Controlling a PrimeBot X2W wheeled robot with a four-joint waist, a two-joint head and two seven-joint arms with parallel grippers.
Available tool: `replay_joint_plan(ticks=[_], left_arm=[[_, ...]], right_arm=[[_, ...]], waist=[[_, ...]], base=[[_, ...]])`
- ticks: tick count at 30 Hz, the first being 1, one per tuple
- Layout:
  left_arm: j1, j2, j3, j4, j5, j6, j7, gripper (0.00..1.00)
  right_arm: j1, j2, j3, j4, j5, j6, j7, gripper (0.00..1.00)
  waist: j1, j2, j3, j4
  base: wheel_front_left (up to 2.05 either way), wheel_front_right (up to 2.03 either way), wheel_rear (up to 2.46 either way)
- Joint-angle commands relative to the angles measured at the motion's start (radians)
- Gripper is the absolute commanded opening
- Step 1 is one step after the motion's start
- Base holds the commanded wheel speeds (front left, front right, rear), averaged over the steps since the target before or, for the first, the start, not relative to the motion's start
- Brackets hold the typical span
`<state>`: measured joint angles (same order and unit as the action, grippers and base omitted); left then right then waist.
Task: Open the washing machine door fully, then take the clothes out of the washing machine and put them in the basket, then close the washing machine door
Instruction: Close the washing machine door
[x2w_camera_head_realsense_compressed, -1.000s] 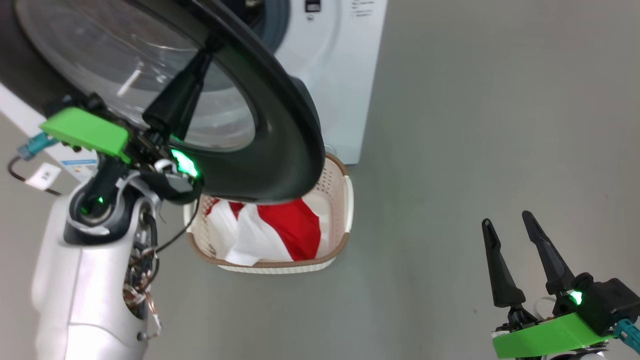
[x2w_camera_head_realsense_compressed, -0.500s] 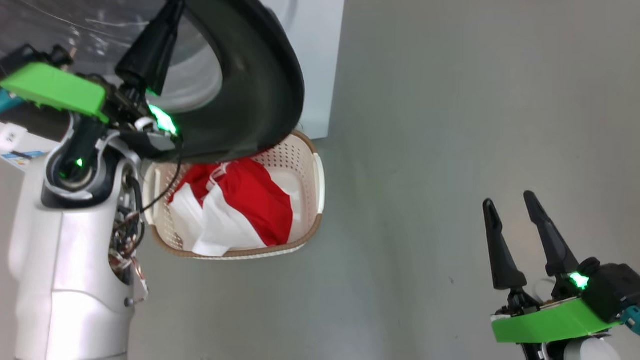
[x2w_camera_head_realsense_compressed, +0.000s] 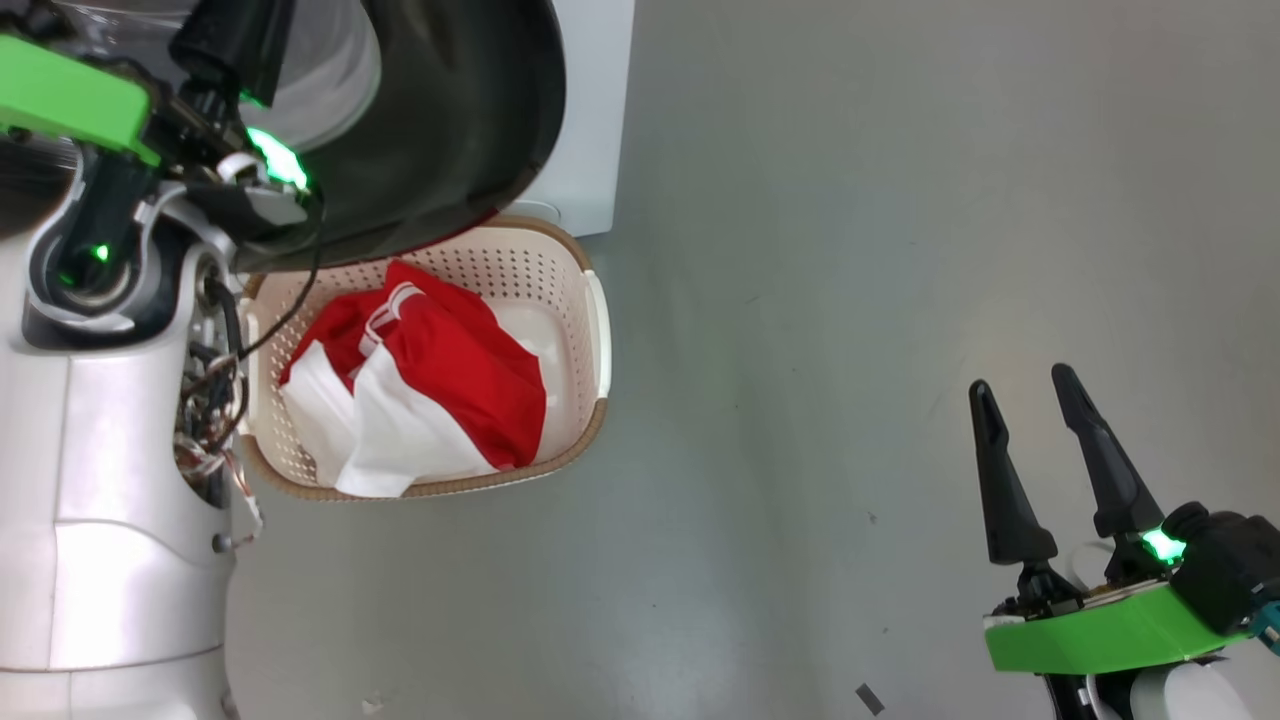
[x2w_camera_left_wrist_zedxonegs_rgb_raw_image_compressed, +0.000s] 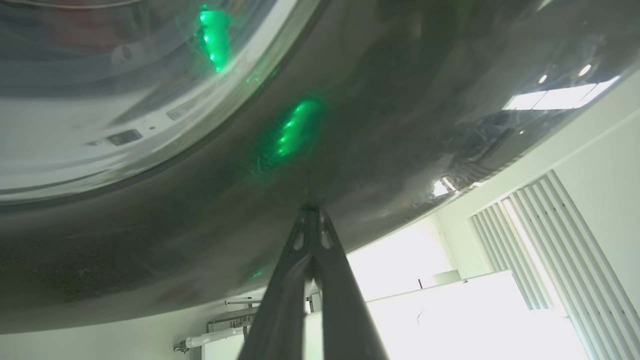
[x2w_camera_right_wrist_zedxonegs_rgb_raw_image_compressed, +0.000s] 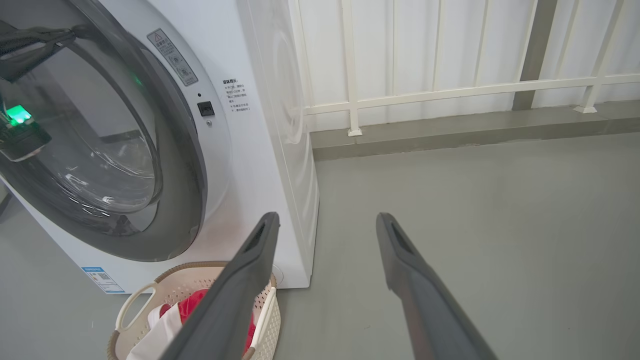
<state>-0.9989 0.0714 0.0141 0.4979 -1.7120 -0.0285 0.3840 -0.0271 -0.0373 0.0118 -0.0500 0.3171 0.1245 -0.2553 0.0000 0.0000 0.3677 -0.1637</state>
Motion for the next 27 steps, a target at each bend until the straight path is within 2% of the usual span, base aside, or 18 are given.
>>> replay_joint_plan(ticks=[1, 8, 15, 16, 17, 18, 19, 27], left_arm=[[-0.034, 0.037, 0.024, -0.014, 0.010, -0.018, -0.006, 0.00], [-0.032, 0.030, 0.018, 0.004, 0.015, -0.036, -0.002, 0.00], [0.027, 0.014, -0.005, -0.017, 0.024, -0.061, 0.000, 0.00], [0.041, 0.013, -0.009, -0.026, 0.032, -0.064, -0.005, 0.17], [0.058, 0.013, -0.012, -0.037, 0.043, -0.069, -0.014, 0.44], [0.076, 0.016, -0.014, -0.049, 0.059, -0.072, -0.029, 0.79], [0.095, 0.018, -0.017, -0.060, 0.076, -0.075, -0.045, 1.00], [0.274, 0.053, -0.036, -0.185, 0.207, -0.088, -0.154, 1.00]], right_arm=[[-0.033, -0.013, 0.020, -0.028, 0.008, 0.006, -0.006, 1.00], [-0.034, -0.013, 0.015, -0.021, 0.005, 0.006, -0.006, 1.00], [-0.025, -0.013, 0.014, -0.007, 0.012, 0.006, -0.006, 1.00], [-0.023, -0.013, 0.012, -0.004, 0.013, 0.006, -0.006, 1.00], [-0.021, -0.013, 0.013, -0.002, 0.014, 0.006, -0.006, 1.00], [-0.018, -0.013, 0.013, 0.000, 0.015, 0.006, -0.006, 1.00], [-0.015, -0.013, 0.014, 0.002, 0.016, 0.006, -0.006, 1.00], [0.010, -0.013, 0.018, 0.017, 0.020, 0.006, -0.006, 1.00]], waist=[[0.0000, 0.0000, 0.012, -0.011], [0.0000, 0.0000, 0.006, -0.012], [0.0000, 0.0000, -0.036, 0.016], [0.0000, 0.0000, -0.044, 0.023], [0.0000, 0.0000, -0.053, 0.030], [0.0000, 0.0000, -0.063, 0.036], [0.0000, 0.0000, -0.073, 0.043], [0.0000, 0.0000, -0.154, 0.104]], base=[[0.00, 0.00, 0.00], [0.00, 0.00, 0.00], [0.00, 0.00, 0.00], [0.00, 0.00, 0.00], [0.00, 0.00, 0.00], [0.00, 0.00, 0.00], [0.00, 0.00, 0.00], [0.00, 0.00, 0.00]])
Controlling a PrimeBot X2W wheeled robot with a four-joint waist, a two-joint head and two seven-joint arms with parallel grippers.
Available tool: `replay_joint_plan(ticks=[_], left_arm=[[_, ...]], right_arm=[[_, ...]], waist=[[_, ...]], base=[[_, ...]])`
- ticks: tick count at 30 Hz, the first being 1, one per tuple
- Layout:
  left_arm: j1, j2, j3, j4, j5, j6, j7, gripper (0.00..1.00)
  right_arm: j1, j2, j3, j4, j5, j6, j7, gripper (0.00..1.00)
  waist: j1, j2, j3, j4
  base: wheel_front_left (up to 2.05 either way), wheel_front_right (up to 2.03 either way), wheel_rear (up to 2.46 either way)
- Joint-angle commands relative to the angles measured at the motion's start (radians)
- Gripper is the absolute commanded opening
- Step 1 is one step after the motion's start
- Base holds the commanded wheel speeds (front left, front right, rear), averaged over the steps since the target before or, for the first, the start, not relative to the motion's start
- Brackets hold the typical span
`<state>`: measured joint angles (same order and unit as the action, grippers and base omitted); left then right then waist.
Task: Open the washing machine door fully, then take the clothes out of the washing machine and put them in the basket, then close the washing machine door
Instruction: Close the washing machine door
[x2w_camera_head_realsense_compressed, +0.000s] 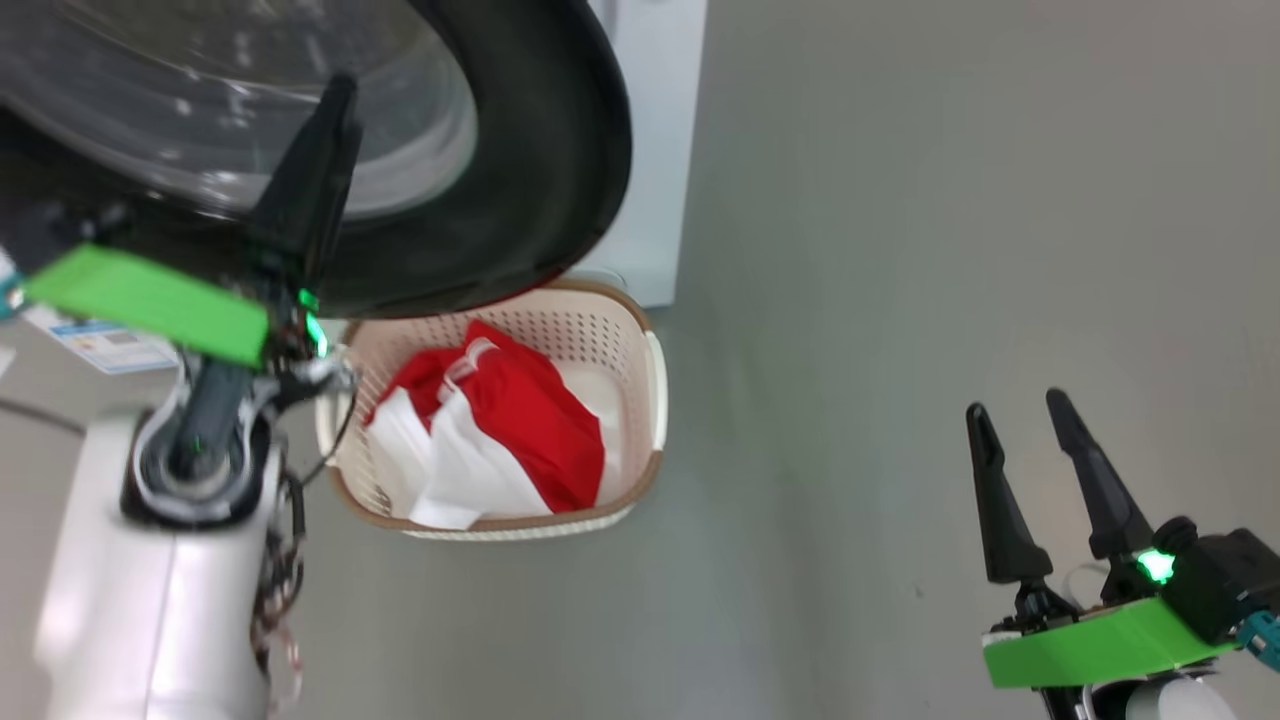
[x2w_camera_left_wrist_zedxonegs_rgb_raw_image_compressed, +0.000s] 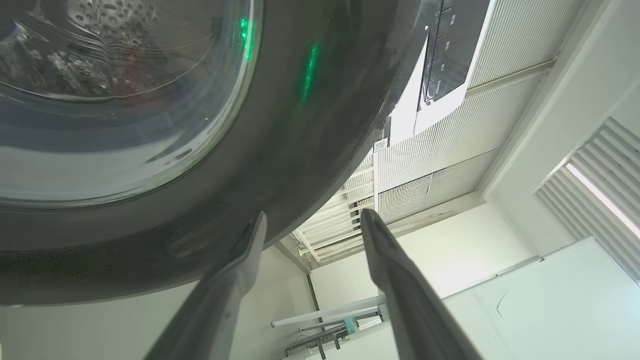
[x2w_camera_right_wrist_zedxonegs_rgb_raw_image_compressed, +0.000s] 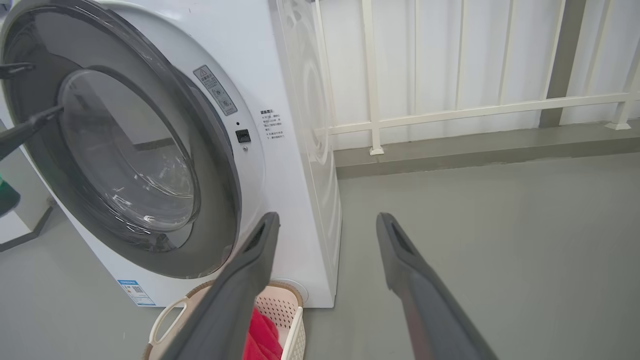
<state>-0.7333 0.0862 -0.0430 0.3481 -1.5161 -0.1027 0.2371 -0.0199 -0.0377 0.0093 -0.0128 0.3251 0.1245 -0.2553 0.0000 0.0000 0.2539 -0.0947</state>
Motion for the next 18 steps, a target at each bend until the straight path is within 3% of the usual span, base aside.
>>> replay_joint_plan(ticks=[1, 13, 18], left_arm=[[0.036, 0.043, 0.019, -0.061, 0.027, -0.016, -0.019, 1.00], [0.372, 0.124, -0.019, -0.315, 0.340, -0.026, -0.258, 1.00], [0.517, 0.154, -0.069, -0.387, 0.599, -0.024, -0.443, 1.00]], right_arm=[[0.007, -0.013, 0.022, -0.018, 0.012, 0.006, -0.006, 1.00], [0.035, -0.013, 0.030, -0.003, 0.007, 0.006, -0.006, 1.00], [0.044, -0.013, 0.039, 0.005, -0.003, 0.006, -0.006, 1.00]], waist=[[0.0000, 0.0000, -0.050, 0.043], [0.0000, 0.0000, -0.131, 0.094], [0.0000, 0.0000, -0.155, 0.101]], base=[[0.00, 0.00, 0.00], [0.00, 0.00, 0.00], [0.00, 0.00, 0.00]])
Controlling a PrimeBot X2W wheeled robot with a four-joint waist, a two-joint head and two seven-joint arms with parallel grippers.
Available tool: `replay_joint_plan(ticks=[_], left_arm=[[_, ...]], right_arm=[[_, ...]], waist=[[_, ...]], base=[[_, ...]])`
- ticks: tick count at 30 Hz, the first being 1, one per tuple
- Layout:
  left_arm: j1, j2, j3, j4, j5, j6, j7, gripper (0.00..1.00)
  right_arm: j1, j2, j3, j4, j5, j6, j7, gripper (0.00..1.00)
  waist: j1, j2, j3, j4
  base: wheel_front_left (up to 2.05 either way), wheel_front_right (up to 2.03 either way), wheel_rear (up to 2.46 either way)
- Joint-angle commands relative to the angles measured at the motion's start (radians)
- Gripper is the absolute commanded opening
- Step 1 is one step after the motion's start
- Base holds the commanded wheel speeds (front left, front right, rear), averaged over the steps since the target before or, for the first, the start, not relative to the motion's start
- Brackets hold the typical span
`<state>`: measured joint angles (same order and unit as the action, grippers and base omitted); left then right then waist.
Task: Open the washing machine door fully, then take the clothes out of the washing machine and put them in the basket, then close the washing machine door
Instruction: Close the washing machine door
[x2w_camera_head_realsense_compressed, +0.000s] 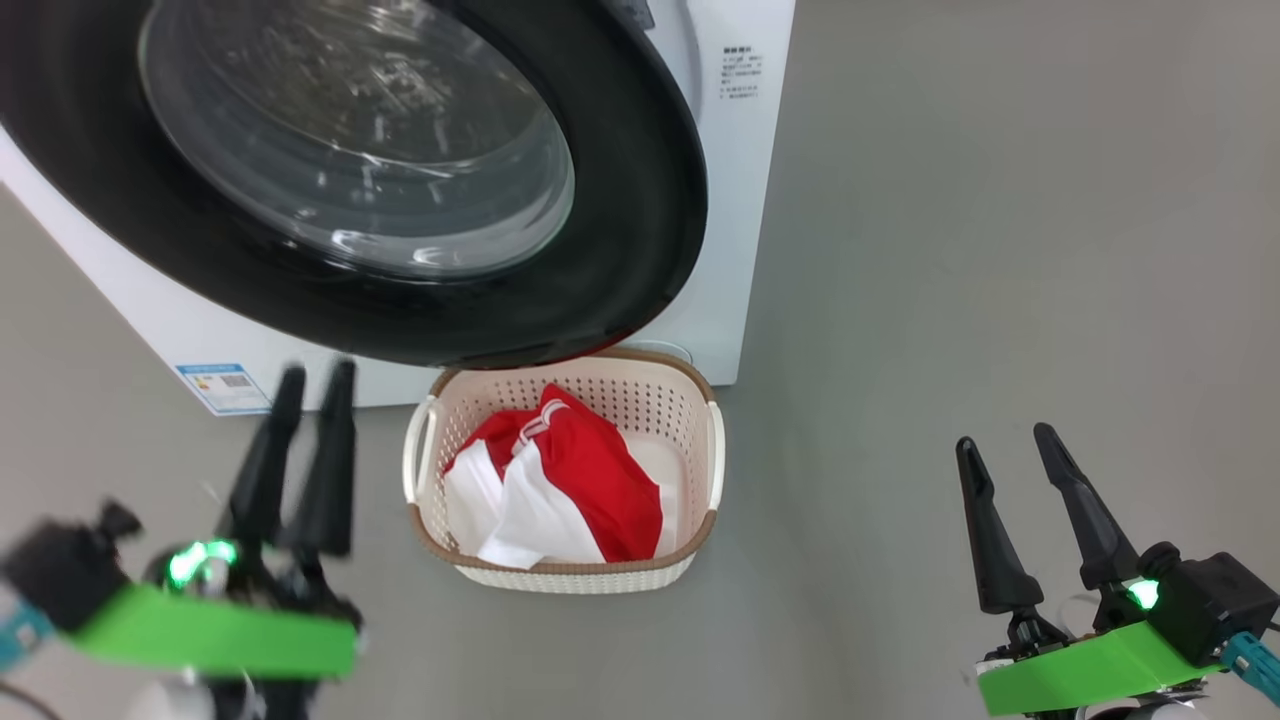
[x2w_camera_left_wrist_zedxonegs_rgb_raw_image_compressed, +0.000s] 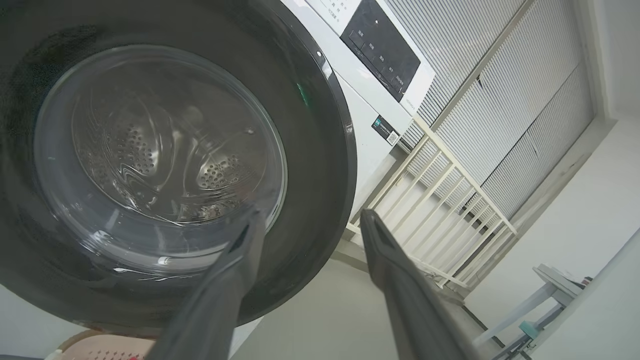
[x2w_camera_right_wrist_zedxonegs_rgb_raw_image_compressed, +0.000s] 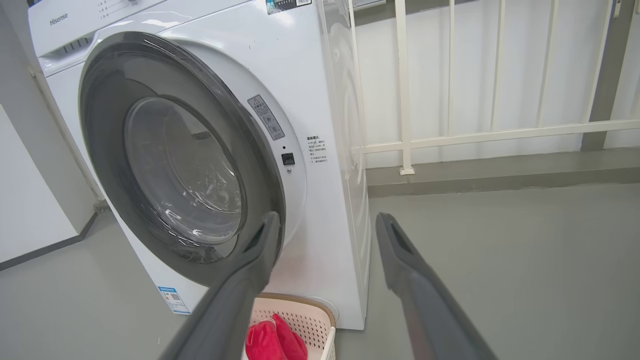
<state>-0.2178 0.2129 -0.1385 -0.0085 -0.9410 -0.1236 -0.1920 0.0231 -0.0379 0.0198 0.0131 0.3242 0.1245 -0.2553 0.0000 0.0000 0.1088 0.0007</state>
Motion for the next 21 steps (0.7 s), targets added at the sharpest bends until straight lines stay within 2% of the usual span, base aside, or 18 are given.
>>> replay_joint_plan(ticks=[1, 3, 4, 5, 8, 13, 21], left_arm=[[0.023, 0.027, 0.024, -0.037, 0.070, 0.005, -0.033, 1.00], [0.044, 0.020, 0.024, -0.042, 0.110, 0.016, -0.046, 1.00], [0.080, 0.005, 0.025, -0.058, 0.188, 0.032, -0.061, 1.00], [0.080, 0.005, 0.025, -0.058, 0.188, 0.032, -0.061, 1.00], [0.124, -0.021, 0.043, -0.095, 0.304, 0.050, -0.068, 1.00], [0.184, -0.092, 0.128, -0.186, 0.490, 0.038, -0.069, 1.00], [0.284, -0.137, 0.147, -0.183, 0.705, 0.028, -0.070, 1.00]], right_arm=[[0.003, -0.012, 0.029, -0.020, -0.004, 0.006, -0.006, 1.00], [0.006, -0.012, 0.029, -0.020, -0.006, 0.006, -0.006, 1.00], [0.011, -0.012, 0.028, -0.021, -0.011, 0.006, -0.006, 1.00], [0.011, -0.012, 0.028, -0.021, -0.011, 0.006, -0.006, 1.00], [0.017, -0.012, 0.025, -0.024, -0.022, 0.006, -0.006, 1.00], [0.024, -0.012, 0.007, -0.034, -0.054, 0.006, -0.006, 1.00], [0.048, -0.012, -0.003, -0.044, -0.065, 0.006, -0.006, 1.00]], waist=[[0.0000, 0.0000, -0.014, 0.007], [0.0000, 0.0000, -0.018, 0.009], [0.0000, 0.0000, -0.026, 0.013], [0.0000, 0.0000, -0.026, 0.013], [0.0000, 0.0000, -0.035, 0.019], [0.0000, 0.0000, -0.045, 0.032], [0.0000, 0.0000, -0.062, 0.047]], base=[[0.00, 0.00, 0.00], [0.00, 0.00, 0.00], [0.00, 0.00, 0.00], [0.00, 0.00, 0.00], [0.00, 0.00, 0.00], [0.00, 0.00, 0.00], [0.00, 0.00, 0.00]])
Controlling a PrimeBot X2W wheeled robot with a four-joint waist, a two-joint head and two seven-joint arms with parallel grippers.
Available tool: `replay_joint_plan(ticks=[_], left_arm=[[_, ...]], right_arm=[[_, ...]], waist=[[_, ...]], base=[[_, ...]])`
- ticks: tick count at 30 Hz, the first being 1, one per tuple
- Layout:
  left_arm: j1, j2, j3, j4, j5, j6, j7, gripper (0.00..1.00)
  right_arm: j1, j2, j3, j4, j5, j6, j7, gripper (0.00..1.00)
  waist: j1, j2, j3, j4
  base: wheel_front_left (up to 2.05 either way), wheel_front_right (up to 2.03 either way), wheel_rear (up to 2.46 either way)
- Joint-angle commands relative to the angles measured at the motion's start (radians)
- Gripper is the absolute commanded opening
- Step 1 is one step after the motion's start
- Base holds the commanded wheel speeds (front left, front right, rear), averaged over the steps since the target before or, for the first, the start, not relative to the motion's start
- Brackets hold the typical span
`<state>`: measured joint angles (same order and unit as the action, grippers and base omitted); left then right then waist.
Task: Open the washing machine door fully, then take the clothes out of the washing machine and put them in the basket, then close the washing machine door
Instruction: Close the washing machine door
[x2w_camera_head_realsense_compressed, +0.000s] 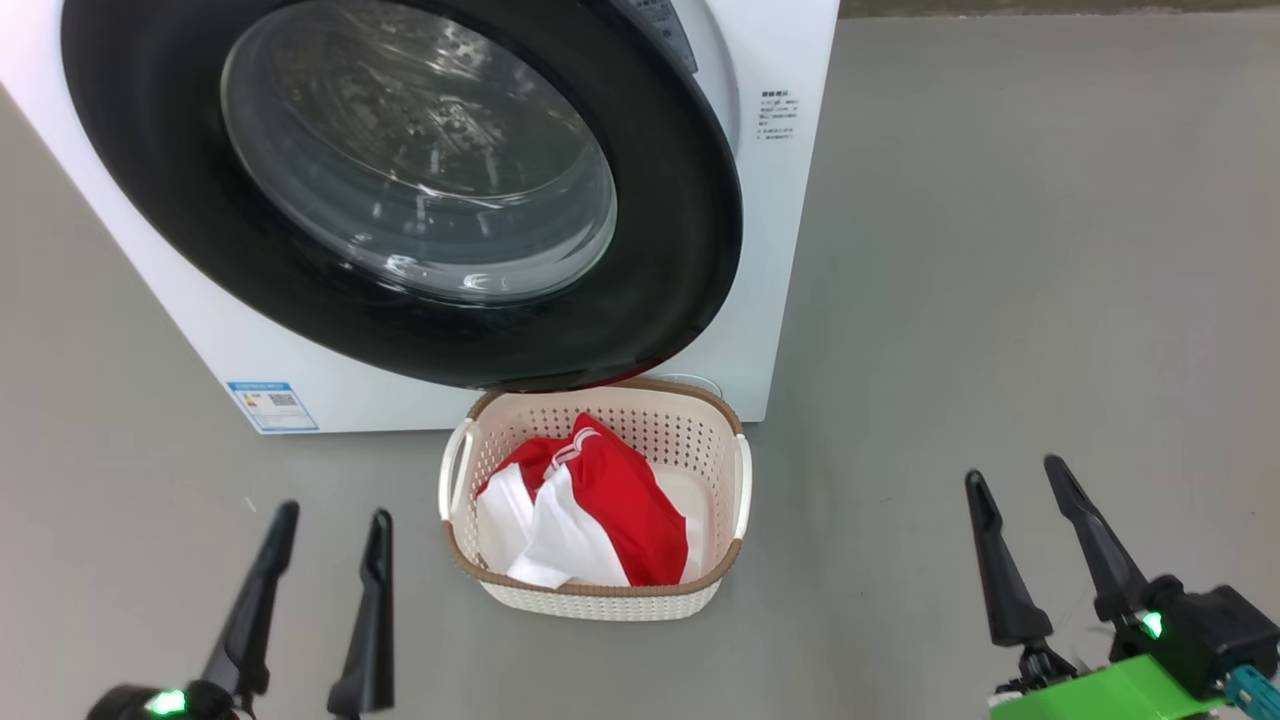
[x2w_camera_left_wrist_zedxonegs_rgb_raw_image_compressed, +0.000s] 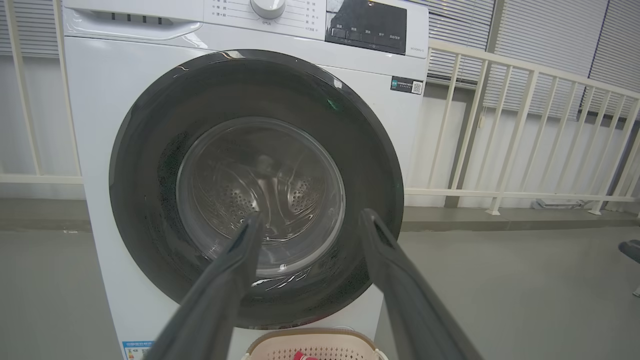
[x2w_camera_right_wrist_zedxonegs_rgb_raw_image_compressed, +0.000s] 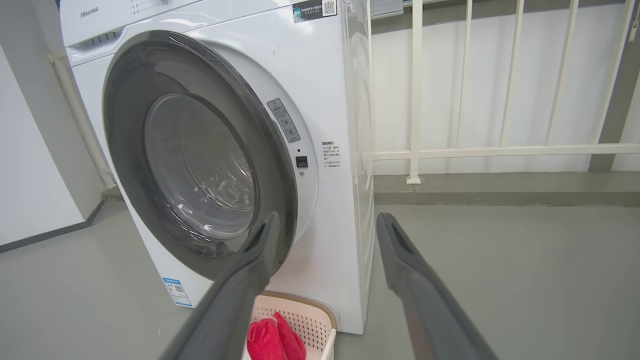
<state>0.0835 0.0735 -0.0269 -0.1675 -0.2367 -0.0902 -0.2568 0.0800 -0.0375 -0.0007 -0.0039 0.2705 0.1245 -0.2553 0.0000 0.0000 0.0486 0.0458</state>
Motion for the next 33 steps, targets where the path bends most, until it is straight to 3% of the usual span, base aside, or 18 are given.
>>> replay_joint_plan(ticks=[1, 8, 33], left_arm=[[-0.009, 0.000, 0.038, -0.012, 0.015, -0.005, -0.005, 1.00], [-0.001, -0.018, 0.065, 0.010, 0.047, 0.000, -0.005, 1.00], [-0.015, -0.023, 0.029, 0.089, 0.068, 0.020, -0.005, 1.00]], right_arm=[[-0.005, -0.013, 0.014, -0.030, -0.014, 0.006, -0.006, 1.00], [0.018, -0.013, -0.012, -0.058, -0.088, 0.006, -0.006, 1.00], [0.020, -0.013, -0.025, -0.071, -0.072, 0.006, -0.006, 1.00]], waist=[[0.0000, 0.0000, -0.002, 0.003], [0.0000, 0.0000, -0.003, 0.013], [0.0000, 0.0000, 0.007, 0.029]], base=[[0.00, 0.00, 0.00], [0.00, 0.00, 0.00], [0.00, 0.00, 0.00]])
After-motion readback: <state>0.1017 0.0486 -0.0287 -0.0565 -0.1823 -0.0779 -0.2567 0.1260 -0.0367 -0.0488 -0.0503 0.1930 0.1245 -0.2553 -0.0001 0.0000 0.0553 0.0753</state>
